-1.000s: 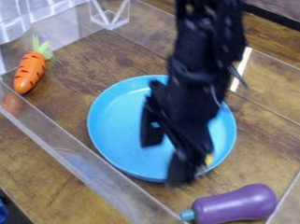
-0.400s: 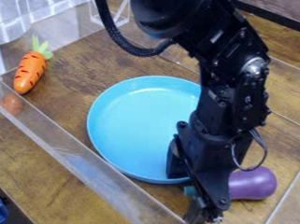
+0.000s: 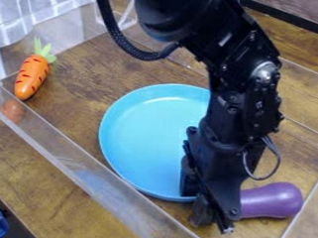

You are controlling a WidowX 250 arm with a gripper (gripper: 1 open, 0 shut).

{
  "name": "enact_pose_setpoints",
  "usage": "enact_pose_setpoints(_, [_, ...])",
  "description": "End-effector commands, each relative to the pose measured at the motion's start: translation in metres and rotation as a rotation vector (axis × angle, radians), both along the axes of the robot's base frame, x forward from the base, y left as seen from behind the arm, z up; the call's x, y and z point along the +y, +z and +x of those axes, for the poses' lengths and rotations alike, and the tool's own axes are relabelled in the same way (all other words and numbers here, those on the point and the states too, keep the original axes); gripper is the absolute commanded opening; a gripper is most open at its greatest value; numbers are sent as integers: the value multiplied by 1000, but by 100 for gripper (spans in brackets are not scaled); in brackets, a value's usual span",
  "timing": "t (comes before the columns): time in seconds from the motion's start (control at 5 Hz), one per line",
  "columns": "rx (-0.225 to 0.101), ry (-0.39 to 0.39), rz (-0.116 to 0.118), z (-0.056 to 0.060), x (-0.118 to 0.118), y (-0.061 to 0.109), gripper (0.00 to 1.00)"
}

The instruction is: Put the purple eggplant on the blue tray

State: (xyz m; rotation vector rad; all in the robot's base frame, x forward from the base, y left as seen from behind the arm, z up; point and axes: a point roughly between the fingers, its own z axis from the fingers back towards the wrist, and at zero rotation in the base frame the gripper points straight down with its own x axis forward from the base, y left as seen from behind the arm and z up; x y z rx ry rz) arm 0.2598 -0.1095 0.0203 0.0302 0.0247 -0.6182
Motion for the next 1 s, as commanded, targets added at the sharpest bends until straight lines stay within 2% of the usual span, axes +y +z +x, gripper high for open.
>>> enact_pose_setpoints(0.0, [2,-31,-18,-8,-10,-1,0])
enact_pose_setpoints(0.8, [6,-70,-49,-18,-17,-4,0])
